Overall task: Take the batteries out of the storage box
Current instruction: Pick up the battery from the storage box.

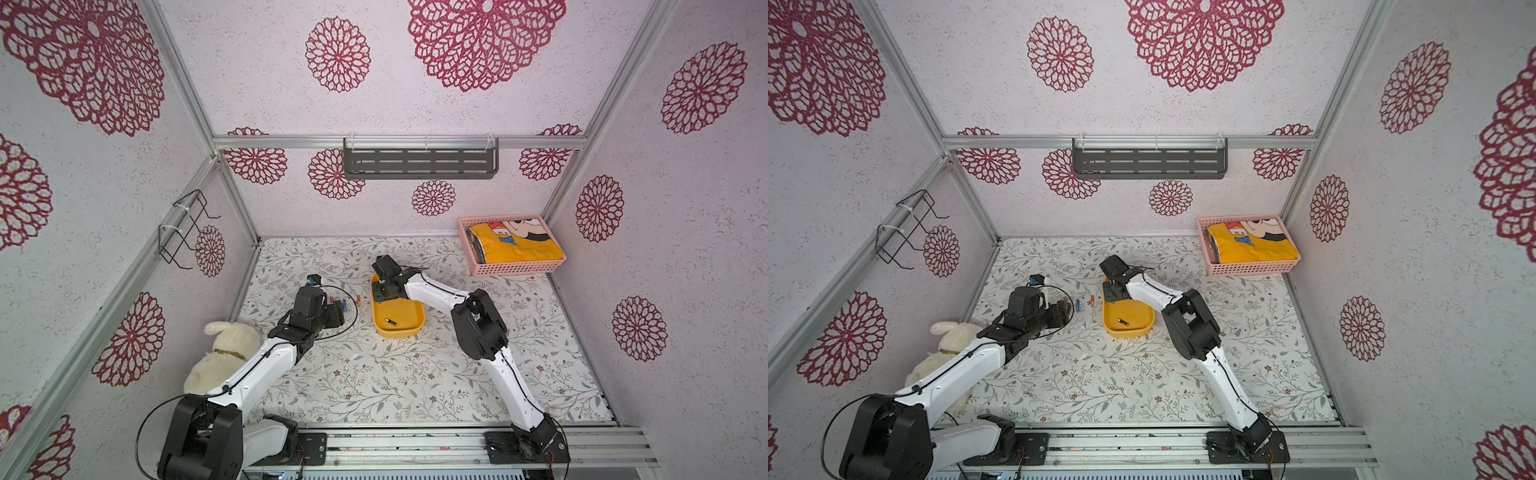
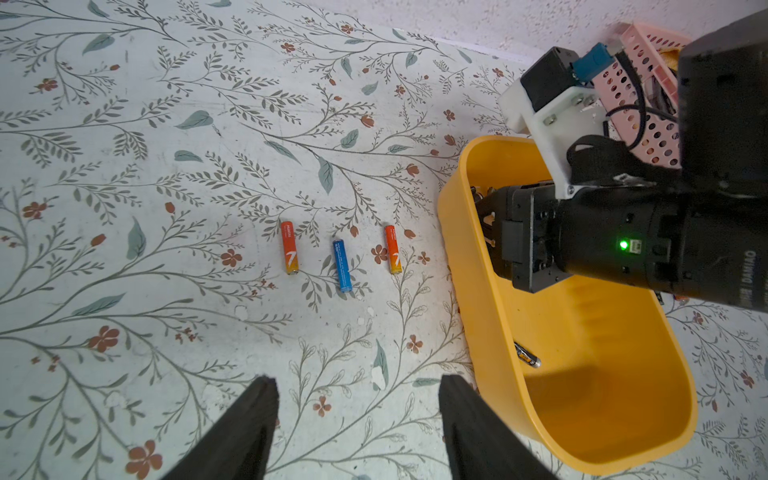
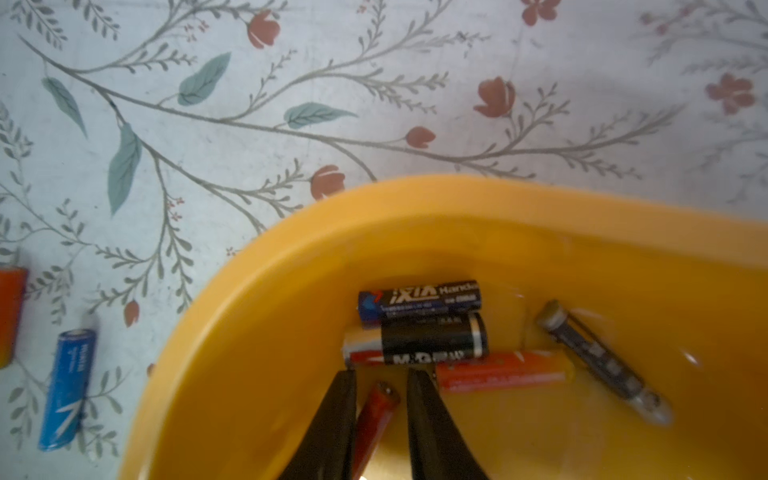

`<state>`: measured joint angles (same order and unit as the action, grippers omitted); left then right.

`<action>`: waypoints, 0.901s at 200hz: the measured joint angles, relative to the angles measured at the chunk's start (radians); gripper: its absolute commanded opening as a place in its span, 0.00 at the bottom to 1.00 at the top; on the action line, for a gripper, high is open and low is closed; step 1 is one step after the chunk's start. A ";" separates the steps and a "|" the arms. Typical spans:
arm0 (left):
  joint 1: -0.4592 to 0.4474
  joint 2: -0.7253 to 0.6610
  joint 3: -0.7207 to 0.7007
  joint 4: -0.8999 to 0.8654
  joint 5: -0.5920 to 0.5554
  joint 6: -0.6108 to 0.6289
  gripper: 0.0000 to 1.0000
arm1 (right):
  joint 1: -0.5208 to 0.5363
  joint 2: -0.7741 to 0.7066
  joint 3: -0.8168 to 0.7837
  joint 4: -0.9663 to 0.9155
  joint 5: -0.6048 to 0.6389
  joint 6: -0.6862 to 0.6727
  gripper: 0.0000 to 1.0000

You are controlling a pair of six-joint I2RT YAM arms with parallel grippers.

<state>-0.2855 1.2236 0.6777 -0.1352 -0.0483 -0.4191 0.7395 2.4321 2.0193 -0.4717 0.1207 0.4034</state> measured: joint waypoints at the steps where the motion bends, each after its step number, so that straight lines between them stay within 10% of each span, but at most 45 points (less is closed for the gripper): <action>1: 0.000 0.000 0.000 0.000 0.000 0.000 0.66 | 0.000 0.000 0.000 -0.001 0.002 0.000 0.26; 112: -0.003 0.027 0.042 -0.007 -0.013 -0.001 0.67 | 0.003 0.000 0.021 -0.073 0.026 0.027 0.35; 180: -0.005 0.049 0.062 -0.013 -0.018 -0.001 0.67 | -0.002 0.000 0.024 -0.081 -0.021 0.056 0.17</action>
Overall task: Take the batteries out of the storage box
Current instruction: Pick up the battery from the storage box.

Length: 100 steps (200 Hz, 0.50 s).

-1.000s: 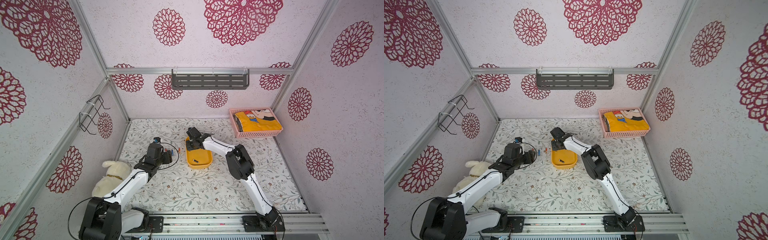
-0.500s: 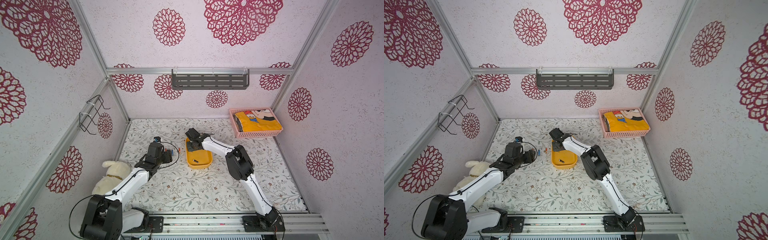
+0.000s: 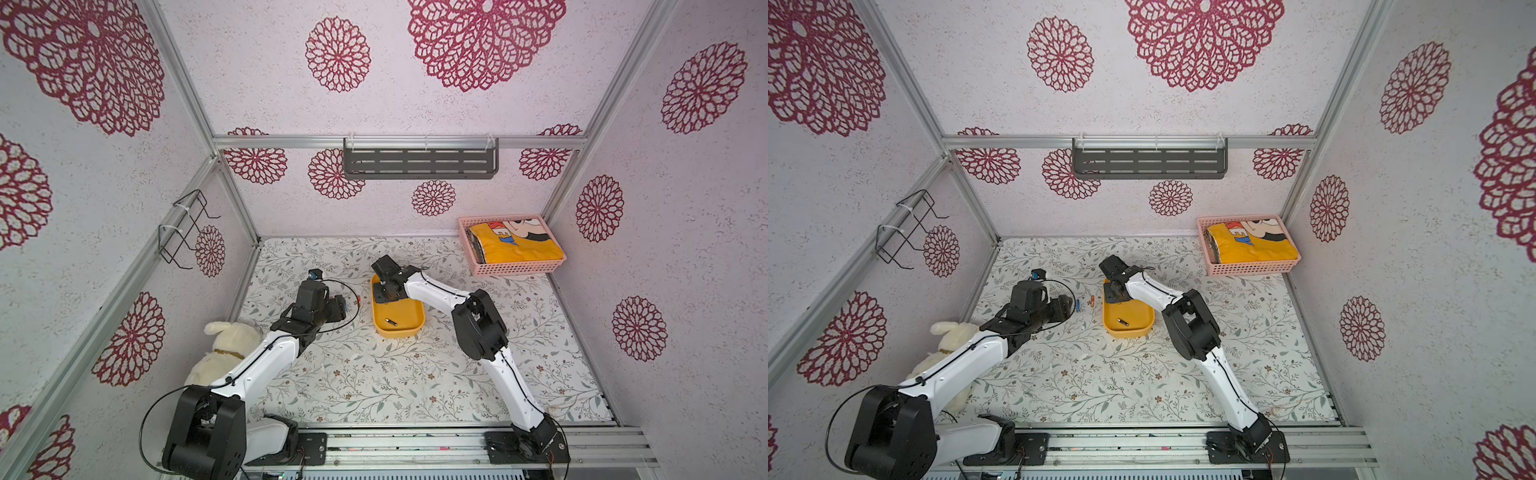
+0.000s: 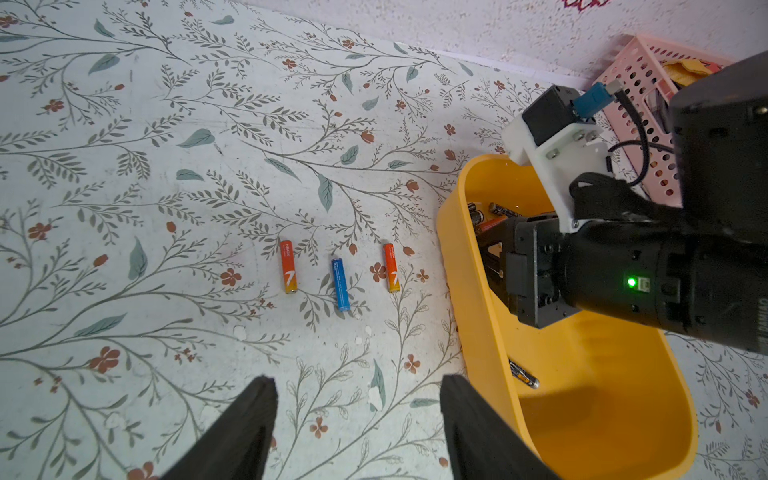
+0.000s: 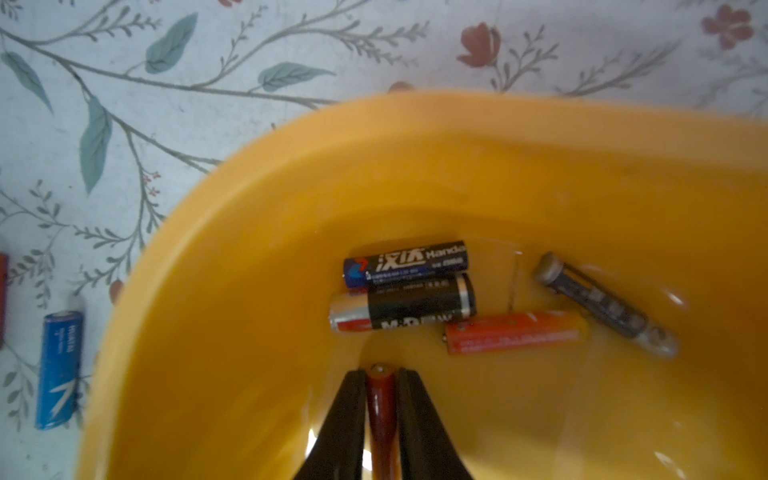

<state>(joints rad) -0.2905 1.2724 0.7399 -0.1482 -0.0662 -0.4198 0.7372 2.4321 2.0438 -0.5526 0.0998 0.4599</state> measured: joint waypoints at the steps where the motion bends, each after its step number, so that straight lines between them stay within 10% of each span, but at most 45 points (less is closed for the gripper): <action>1: 0.000 0.000 0.000 0.000 0.000 0.000 0.67 | 0.000 0.000 0.000 0.000 0.000 0.001 0.17; 58: 0.000 0.000 0.006 -0.008 -0.007 0.000 0.68 | -0.003 0.000 0.001 -0.004 -0.003 0.001 0.28; 100: 0.000 0.002 0.023 -0.013 -0.012 -0.001 0.68 | -0.003 0.012 0.034 -0.050 -0.003 0.003 0.18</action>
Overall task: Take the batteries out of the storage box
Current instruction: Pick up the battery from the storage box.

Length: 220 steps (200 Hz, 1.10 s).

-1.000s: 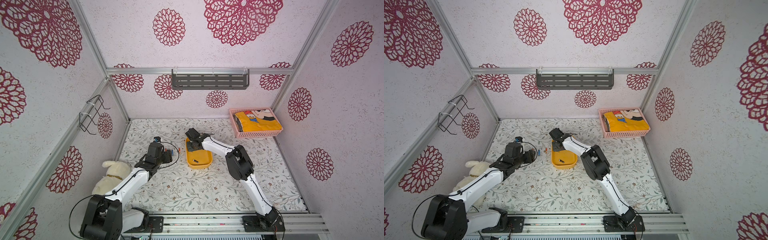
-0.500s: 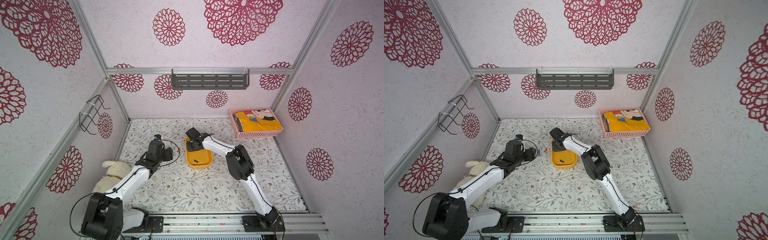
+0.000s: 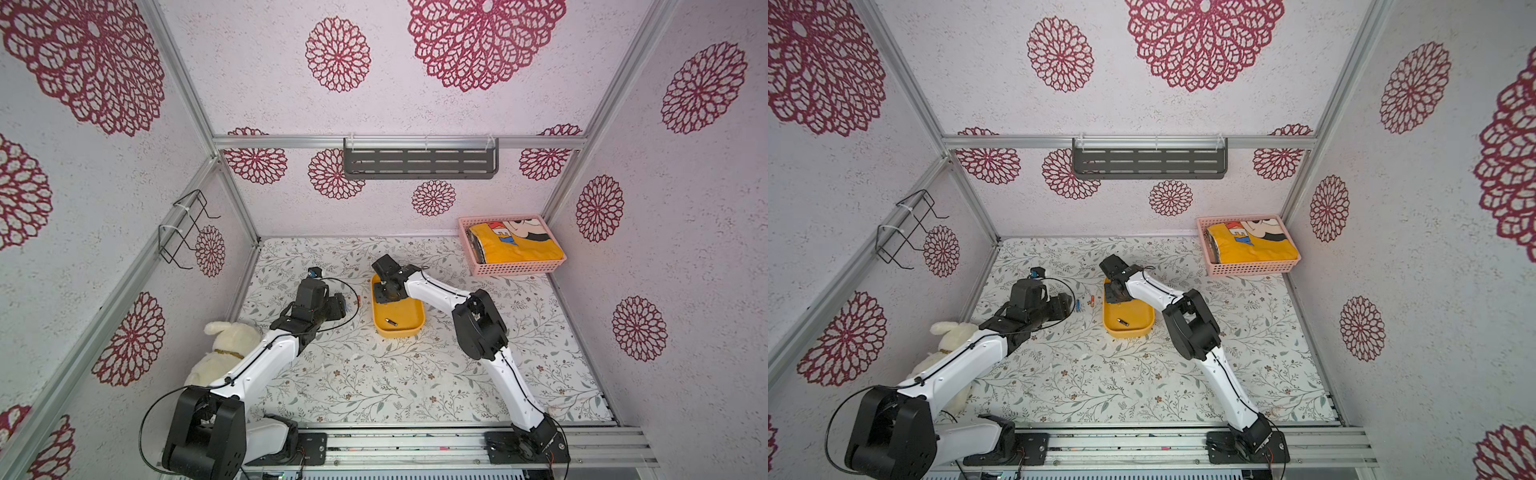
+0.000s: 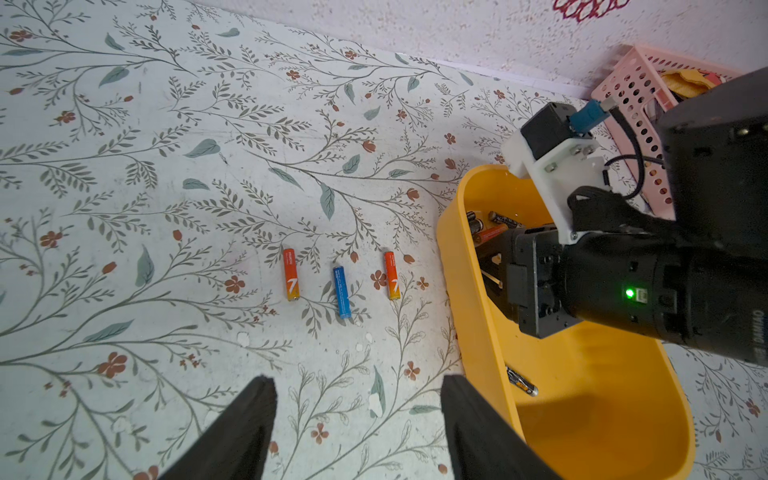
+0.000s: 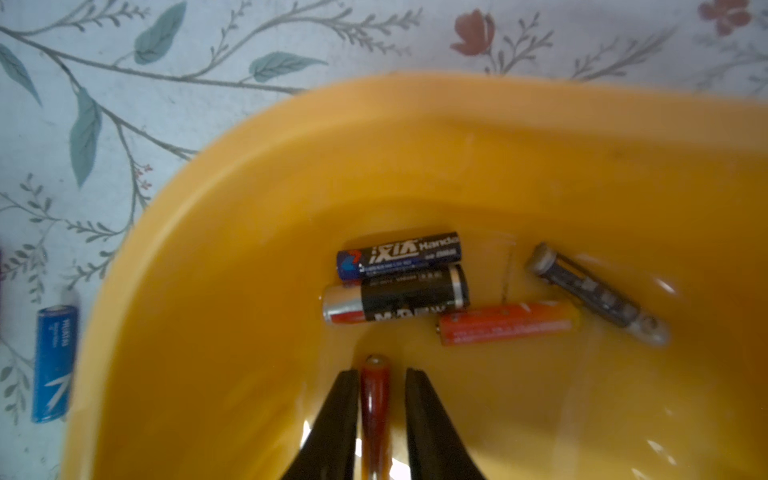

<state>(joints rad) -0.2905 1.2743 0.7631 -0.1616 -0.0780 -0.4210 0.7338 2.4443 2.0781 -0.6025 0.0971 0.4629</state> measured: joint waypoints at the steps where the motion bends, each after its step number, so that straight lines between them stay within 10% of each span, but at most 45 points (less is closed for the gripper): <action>1: 0.000 0.000 0.000 0.000 0.000 0.000 0.68 | 0.000 0.002 0.003 -0.002 0.000 -0.002 0.18; 220: -0.023 -0.077 0.087 -0.090 -0.067 -0.030 0.68 | -0.008 -0.097 -0.068 -0.049 -0.046 -0.017 0.00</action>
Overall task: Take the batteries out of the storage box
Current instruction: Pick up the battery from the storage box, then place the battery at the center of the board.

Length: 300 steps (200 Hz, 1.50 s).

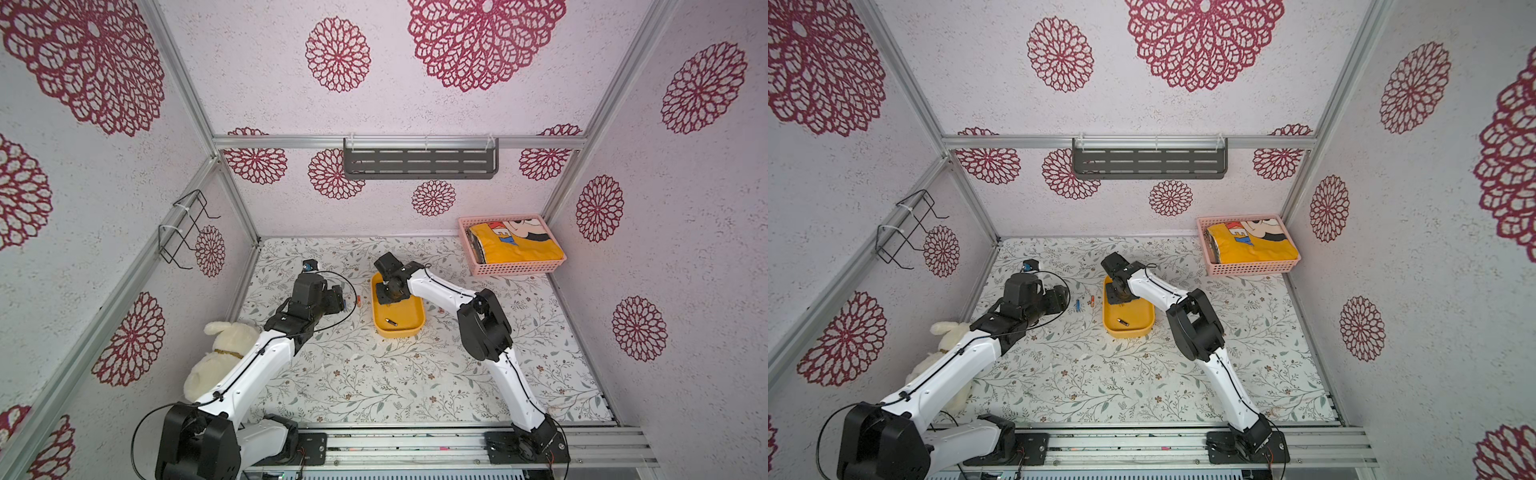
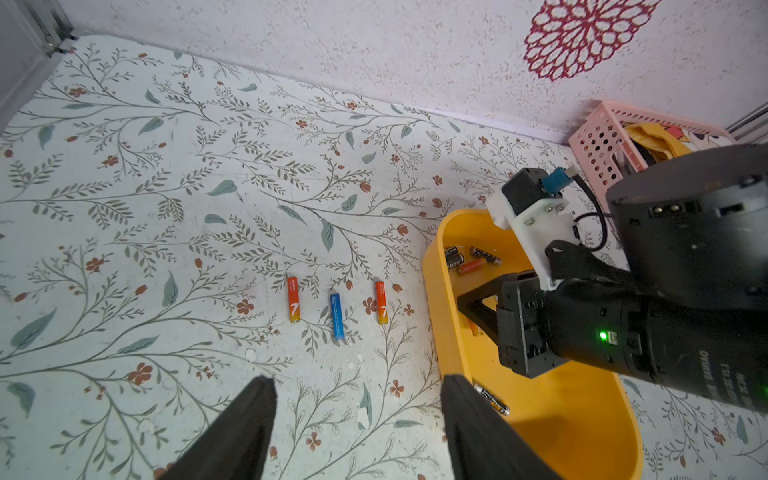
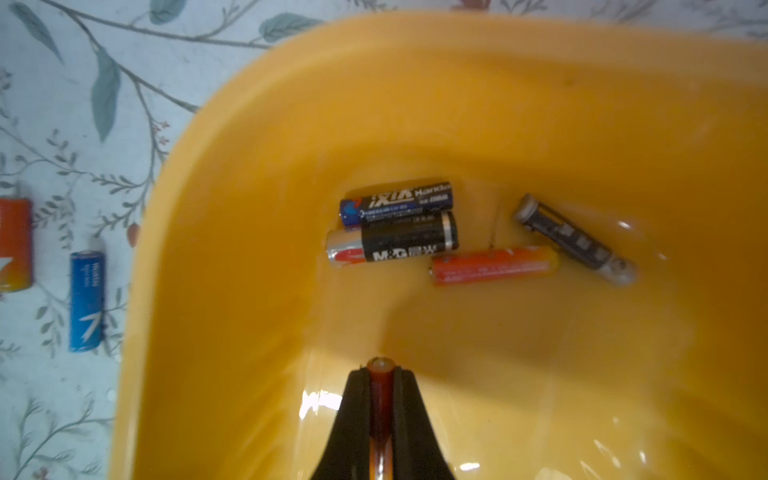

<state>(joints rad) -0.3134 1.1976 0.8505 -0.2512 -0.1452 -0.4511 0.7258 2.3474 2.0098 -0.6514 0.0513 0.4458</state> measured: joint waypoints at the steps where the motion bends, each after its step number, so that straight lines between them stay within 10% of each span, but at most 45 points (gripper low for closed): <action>1: 0.000 -0.001 0.002 -0.002 -0.002 0.000 0.68 | 0.000 -0.002 -0.002 0.000 0.000 0.000 0.00; 123: -0.138 0.158 0.161 -0.058 -0.077 -0.011 0.68 | -0.192 -0.703 -0.770 0.188 0.012 0.065 0.00; 300: -0.138 0.286 0.228 -0.110 -0.049 0.006 0.67 | -0.193 -0.608 -1.048 0.420 0.079 0.140 0.00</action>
<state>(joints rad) -0.4519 1.4837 1.0782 -0.3611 -0.1940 -0.4450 0.5331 1.7393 0.9615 -0.2310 0.1307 0.5861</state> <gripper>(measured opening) 0.669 0.099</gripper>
